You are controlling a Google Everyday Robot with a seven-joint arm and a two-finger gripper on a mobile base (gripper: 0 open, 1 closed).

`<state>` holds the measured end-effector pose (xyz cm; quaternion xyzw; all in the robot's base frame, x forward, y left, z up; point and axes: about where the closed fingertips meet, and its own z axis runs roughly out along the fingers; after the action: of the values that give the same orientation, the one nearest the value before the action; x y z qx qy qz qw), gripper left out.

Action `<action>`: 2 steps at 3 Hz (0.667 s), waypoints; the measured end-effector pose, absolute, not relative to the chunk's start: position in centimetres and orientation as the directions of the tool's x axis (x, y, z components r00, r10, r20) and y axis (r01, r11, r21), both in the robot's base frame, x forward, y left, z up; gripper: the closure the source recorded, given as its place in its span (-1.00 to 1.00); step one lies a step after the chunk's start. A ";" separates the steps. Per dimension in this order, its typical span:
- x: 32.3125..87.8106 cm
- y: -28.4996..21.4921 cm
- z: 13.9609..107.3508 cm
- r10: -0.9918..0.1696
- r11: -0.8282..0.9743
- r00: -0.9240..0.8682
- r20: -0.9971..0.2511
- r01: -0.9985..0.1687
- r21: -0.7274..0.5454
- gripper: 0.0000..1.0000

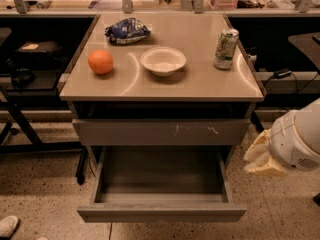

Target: Close middle drawer

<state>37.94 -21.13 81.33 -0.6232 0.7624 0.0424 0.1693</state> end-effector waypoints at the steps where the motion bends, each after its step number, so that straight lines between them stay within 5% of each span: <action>1: 37.9 -21.1 81.3 -0.936 0.220 -0.166 -0.311 -0.965 -0.146 0.76; 2: 37.7 -21.5 78.0 -0.920 0.249 -0.213 -0.330 -0.966 -0.072 1.00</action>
Offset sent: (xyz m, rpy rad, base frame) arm -0.0038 -0.0094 -0.0875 0.0934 0.1803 -0.0713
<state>37.74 -21.47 77.97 -0.6081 0.7751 0.0746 0.1545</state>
